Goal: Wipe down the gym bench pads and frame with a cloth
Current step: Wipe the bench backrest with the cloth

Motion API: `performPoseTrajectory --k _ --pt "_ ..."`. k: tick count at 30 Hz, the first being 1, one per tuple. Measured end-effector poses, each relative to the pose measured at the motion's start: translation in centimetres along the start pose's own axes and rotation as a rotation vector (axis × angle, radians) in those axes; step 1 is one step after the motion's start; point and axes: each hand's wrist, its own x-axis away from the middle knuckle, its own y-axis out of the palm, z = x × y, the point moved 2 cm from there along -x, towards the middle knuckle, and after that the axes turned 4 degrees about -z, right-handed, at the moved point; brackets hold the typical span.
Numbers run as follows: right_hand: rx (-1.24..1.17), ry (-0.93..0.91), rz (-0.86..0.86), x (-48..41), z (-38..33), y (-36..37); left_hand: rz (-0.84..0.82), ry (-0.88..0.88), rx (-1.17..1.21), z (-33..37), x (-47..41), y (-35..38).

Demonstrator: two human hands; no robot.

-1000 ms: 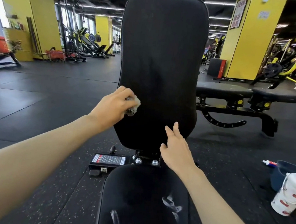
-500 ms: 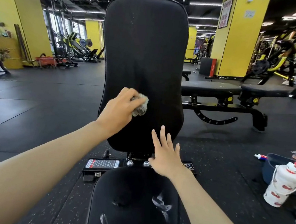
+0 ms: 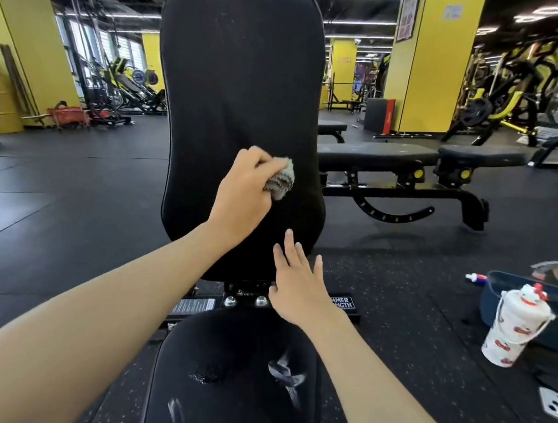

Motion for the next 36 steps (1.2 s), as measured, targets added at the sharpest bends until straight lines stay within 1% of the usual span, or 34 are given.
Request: performPoseTrajectory --k 1,3,5,6,8,9,10,11,14,15,16,18,20,23,26,28,29,30,31,33,34,36 --pt "-0.005 -0.002 -0.003 0.1 -0.1 -0.1 0.022 -0.013 -0.004 0.5 -0.9 0.4" --pt "-0.017 -0.001 0.004 0.1 0.0 -0.3 0.014 -0.058 -0.043 1.0 -1.5 1.5" --pt "-0.03 0.015 0.009 0.2 0.3 -0.4 -0.066 -0.015 -0.133 1.5 -0.5 3.0" --pt "-0.031 0.025 0.008 0.2 0.6 -0.3 -0.153 0.033 -0.174 1.7 0.3 3.7" --pt "-0.023 0.044 -0.008 0.4 1.2 -0.1 -0.413 0.155 -0.252 1.7 2.0 5.0" --pt "-0.023 0.053 -0.019 0.5 1.5 0.1 -0.513 0.216 -0.276 1.7 2.6 5.3" --pt "-0.025 0.059 -0.031 0.6 1.8 0.2 -0.527 0.256 -0.257 1.8 2.8 5.2" --pt "-0.028 0.06 -0.043 0.7 1.9 0.2 -0.472 0.254 -0.226 2.1 2.4 4.9" --pt "-0.047 0.045 -0.055 0.7 2.1 0.1 -0.165 0.156 -0.15 3.1 -0.4 4.0" --pt "-0.052 0.04 -0.056 0.7 2.1 0.0 -0.099 0.131 -0.173 3.3 -1.3 3.9" --pt "-0.053 0.038 -0.056 0.7 2.1 0.0 -0.074 0.112 -0.212 3.7 -2.0 3.9" --pt "-0.06 0.044 -0.059 0.7 2.2 0.0 -0.112 0.108 -0.292 4.1 -2.3 4.6" --pt "-0.068 0.057 -0.071 0.7 2.5 0.1 -0.218 0.138 -0.376 4.3 -1.4 5.8" --pt "-0.071 0.078 -0.088 0.8 2.8 0.4 -0.389 0.288 -0.466 4.7 0.4 7.1" --pt "-0.091 0.09 -0.098 1.0 3.0 0.6 -0.556 0.369 -0.488 4.3 1.7 7.3" --pt "-0.097 0.089 -0.108 1.1 3.0 0.6 -0.593 0.479 -0.46 4.2 2.6 6.8" --pt "-0.094 0.088 -0.113 1.2 2.9 0.5 -0.522 0.513 -0.424 3.8 2.6 6.4" --pt "-0.088 0.087 -0.114 1.2 2.9 0.5 -0.409 0.477 -0.357 3.4 2.3 5.8" --pt "-0.084 0.087 -0.111 1.2 2.9 0.4 -0.283 0.395 -0.302 2.9 1.6 5.2" --pt "-0.092 0.082 -0.108 1.2 2.7 0.3 -0.127 0.204 -0.273 2.2 0.6 3.9" --pt "-0.095 0.08 -0.108 1.2 2.5 0.3 -0.109 0.14 -0.273 2.0 0.4 3.6" --pt "-0.093 0.076 -0.123 1.1 2.4 0.5 -0.153 0.118 -0.281 1.4 0.7 4.1"
